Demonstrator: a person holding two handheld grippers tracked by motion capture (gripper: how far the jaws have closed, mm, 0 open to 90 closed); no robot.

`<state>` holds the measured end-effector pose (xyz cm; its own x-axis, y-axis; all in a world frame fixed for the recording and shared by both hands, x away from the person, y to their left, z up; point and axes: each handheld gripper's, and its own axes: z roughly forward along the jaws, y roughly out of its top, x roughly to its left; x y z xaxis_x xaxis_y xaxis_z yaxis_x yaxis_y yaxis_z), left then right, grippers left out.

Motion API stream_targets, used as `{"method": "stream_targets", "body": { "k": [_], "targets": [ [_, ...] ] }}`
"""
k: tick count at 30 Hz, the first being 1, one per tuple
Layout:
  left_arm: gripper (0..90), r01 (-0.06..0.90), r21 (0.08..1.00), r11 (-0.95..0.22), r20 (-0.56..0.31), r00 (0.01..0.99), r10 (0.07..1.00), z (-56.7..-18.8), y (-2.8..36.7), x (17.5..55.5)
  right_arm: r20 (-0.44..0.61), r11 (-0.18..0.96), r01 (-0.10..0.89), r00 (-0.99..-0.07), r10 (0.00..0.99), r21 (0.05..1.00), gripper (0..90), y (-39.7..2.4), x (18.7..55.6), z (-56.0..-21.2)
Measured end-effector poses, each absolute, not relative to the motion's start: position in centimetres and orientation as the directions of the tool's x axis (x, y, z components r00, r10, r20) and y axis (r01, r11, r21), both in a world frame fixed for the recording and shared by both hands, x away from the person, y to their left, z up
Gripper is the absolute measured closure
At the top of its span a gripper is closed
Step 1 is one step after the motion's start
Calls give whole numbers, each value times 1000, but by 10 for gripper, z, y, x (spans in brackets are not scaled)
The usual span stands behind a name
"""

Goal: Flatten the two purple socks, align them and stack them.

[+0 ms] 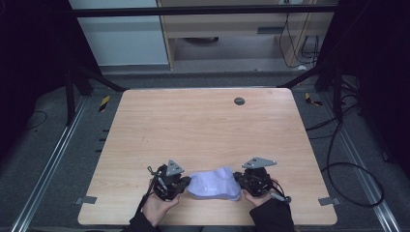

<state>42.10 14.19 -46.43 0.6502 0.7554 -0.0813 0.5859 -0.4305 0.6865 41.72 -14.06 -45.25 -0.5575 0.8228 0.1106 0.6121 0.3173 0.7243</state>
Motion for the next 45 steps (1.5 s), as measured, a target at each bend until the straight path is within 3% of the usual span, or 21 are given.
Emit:
{"method": "stream_targets", "body": {
  "k": [24,33,37,45],
  "targets": [
    [857,590,660,-466,-63,661,748,-481,137,424,95,350,647,-549,830,678,858,-144,420,-474],
    [744,552,732,-399,-62,637,768,-463,146,421,74,338,602,-554,829,724,760,-147,415,-467],
    [761,508,759,-407,-47,665,745,-459,136,419,77,332,560,-583,809,759,799,-146,409,-466],
    [820,508,709,-490,-19,708,706,-482,107,422,93,381,572,-631,770,727,872,-136,411,-481]
  ]
}}
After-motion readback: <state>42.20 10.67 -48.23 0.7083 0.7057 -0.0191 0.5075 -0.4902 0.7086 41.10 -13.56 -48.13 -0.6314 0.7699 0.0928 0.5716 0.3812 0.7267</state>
